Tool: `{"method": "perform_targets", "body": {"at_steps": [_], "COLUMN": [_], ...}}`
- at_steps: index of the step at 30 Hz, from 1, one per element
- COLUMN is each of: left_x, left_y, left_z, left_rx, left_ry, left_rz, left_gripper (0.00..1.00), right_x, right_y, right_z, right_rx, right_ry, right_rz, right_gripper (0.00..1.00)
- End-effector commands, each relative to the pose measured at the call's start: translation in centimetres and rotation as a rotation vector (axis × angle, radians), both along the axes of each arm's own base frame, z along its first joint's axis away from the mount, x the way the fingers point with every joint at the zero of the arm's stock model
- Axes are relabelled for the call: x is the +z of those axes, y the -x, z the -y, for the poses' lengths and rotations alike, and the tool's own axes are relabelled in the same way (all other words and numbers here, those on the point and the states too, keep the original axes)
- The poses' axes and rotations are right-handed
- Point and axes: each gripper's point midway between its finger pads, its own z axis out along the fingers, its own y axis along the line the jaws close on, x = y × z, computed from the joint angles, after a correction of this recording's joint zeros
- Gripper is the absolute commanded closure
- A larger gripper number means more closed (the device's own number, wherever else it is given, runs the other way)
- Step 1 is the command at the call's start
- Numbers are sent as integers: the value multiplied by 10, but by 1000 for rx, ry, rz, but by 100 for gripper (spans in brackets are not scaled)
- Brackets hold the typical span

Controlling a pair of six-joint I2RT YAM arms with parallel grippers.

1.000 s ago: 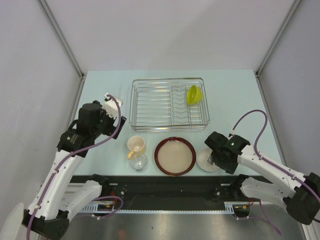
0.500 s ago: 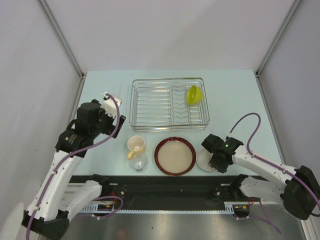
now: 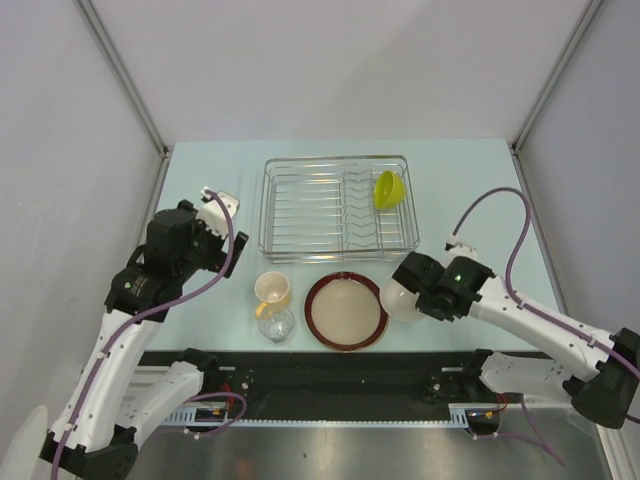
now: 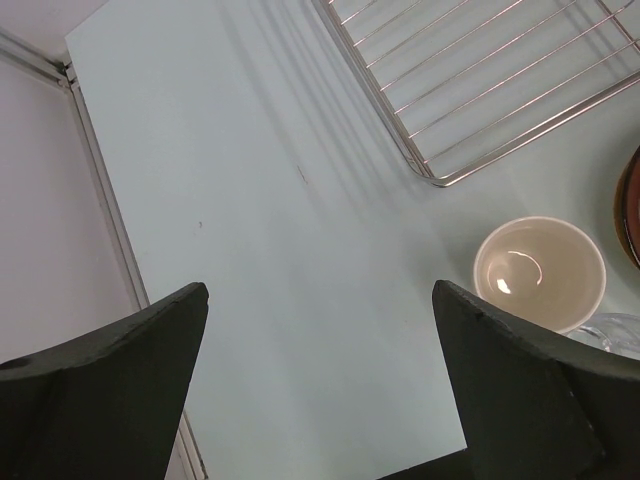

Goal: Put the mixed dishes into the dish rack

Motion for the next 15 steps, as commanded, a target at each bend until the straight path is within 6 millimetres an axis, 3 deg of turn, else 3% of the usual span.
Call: {"method": "perform_targets", "body": {"at_steps": [1,4,9,11,15], "left_x": [6,4,1,0,-1], "left_y": [-2,-2,-1,0,1], "left_z": [1,1,-1,-1,-3], "left_rx": [0,-2,1,1,2], "left_ry": [17,17,8,4,-5], "left_rz": [26,23,17,17,14], "left_gripper": [0,0,0,0,0], "right_x": [73,110,153,171,195], "right_y": [-30,-64,-122,-149,-182], "right_z": [22,13,4,5,19], "right_rx": [28,137,157,159,130], "right_ry": [206,360,580,710,879], "right_rz": [172,226,311,325,318], "right_gripper": [100,100,100,100,100]}}
